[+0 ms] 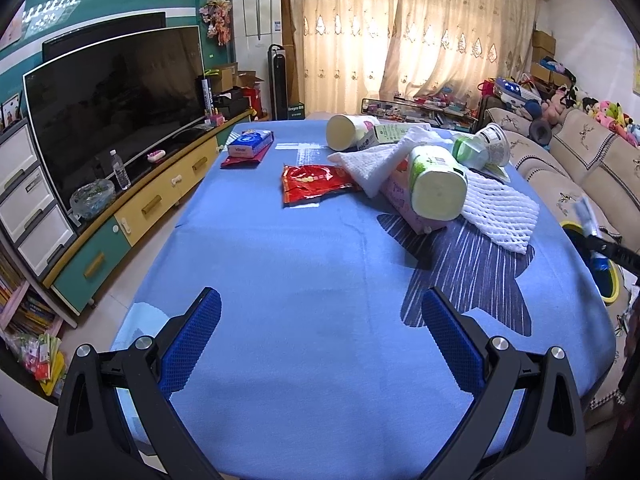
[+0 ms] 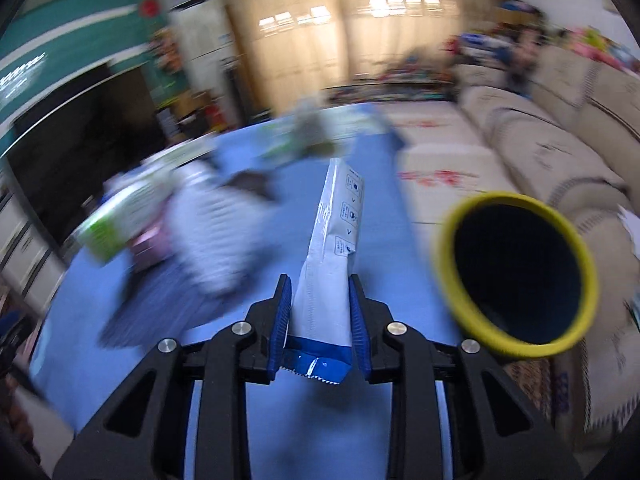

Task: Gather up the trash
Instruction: 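Carry the tube over the yellow-rimmed bin and open the right tool, then grasp the white foam fruit net with the left tool, then carry the foam net over the bin and open the left tool, then grasp the brown plastic food tray with the right tool, then drop the brown tray into the bin by opening the right tool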

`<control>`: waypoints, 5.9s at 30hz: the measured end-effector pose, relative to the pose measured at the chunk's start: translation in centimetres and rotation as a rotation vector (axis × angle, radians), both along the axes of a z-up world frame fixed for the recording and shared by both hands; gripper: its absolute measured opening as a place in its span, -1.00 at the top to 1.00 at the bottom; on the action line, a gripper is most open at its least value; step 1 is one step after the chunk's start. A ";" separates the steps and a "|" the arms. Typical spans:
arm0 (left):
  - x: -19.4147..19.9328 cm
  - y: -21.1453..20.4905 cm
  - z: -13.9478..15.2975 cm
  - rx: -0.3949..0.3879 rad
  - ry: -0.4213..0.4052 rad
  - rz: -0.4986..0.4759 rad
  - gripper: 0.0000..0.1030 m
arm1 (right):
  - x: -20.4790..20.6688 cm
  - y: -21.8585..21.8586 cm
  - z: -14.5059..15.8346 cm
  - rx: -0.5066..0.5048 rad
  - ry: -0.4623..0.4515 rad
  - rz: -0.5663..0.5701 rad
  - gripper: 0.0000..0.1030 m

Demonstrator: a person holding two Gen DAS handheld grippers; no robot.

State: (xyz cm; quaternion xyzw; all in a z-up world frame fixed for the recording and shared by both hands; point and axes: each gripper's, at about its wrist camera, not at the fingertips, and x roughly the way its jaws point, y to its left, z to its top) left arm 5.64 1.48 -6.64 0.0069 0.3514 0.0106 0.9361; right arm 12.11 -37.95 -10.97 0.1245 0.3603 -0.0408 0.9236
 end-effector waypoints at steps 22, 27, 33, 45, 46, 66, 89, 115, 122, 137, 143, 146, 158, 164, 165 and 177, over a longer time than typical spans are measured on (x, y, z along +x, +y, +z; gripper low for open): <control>7.8 -6.9 -1.0 -0.016 0.082 -0.119 -0.92 | 2.2 -12.6 -6.7 0.011 0.104 -0.307 0.18; 10.1 -8.5 -0.1 0.012 0.038 -0.129 -0.92 | 2.3 -12.6 -7.0 0.026 0.103 -0.303 0.18; 10.8 -10.0 1.5 -0.055 -0.004 -0.097 -0.92 | 2.2 -12.7 -6.7 0.038 0.090 -0.297 0.13; 12.8 -22.4 -1.4 -0.019 0.129 -0.375 -0.92 | 2.7 -13.5 -6.8 0.081 0.074 -0.283 0.09; 13.1 -23.4 -1.7 0.009 0.118 -0.376 -0.92 | 2.7 -13.6 -6.9 0.086 0.073 -0.280 0.09; 16.5 -25.9 -5.2 0.061 0.216 -0.294 0.65 | 1.7 -15.6 -7.1 0.162 0.036 -0.279 0.07; 9.7 -37.6 2.7 -0.102 0.131 -0.753 0.75 | -6.3 -18.3 -4.9 0.163 -0.034 -0.378 0.07; 12.0 -40.6 3.1 -0.169 0.053 -0.748 -0.24 | -7.6 -19.6 -4.9 0.166 -0.018 -0.408 -0.02; 11.0 -29.1 6.2 -0.170 -0.038 -0.527 -0.38 | -4.3 -14.8 -3.3 0.130 -0.017 -0.274 -0.02; 10.4 -12.5 6.3 -0.142 -0.118 -0.251 -0.60 | 10.1 -2.2 -0.6 0.062 0.065 0.002 0.29; 11.2 -10.4 5.2 -0.180 -0.094 -0.228 -0.60 | 13.4 -0.3 -1.8 0.048 0.134 0.001 0.32; 11.4 -9.7 4.6 -0.188 -0.085 -0.222 -0.60 | 14.2 0.2 -2.8 0.029 0.166 -0.024 0.32; 11.5 -8.9 3.7 -0.200 -0.074 -0.210 -0.60 | 13.3 0.1 -3.0 0.024 0.137 -0.049 0.91; 11.2 -9.4 3.8 -0.186 -0.080 -0.220 -0.60 | 10.1 -2.0 -1.9 0.059 0.087 -0.088 0.91; 11.1 -9.6 3.8 -0.183 -0.079 -0.224 -0.60 | 9.4 -2.7 -1.7 0.061 0.077 -0.108 0.92; 10.9 -11.8 3.0 -0.128 -0.052 -0.229 -0.61 | 3.2 -13.9 -3.8 0.049 0.092 -0.391 0.91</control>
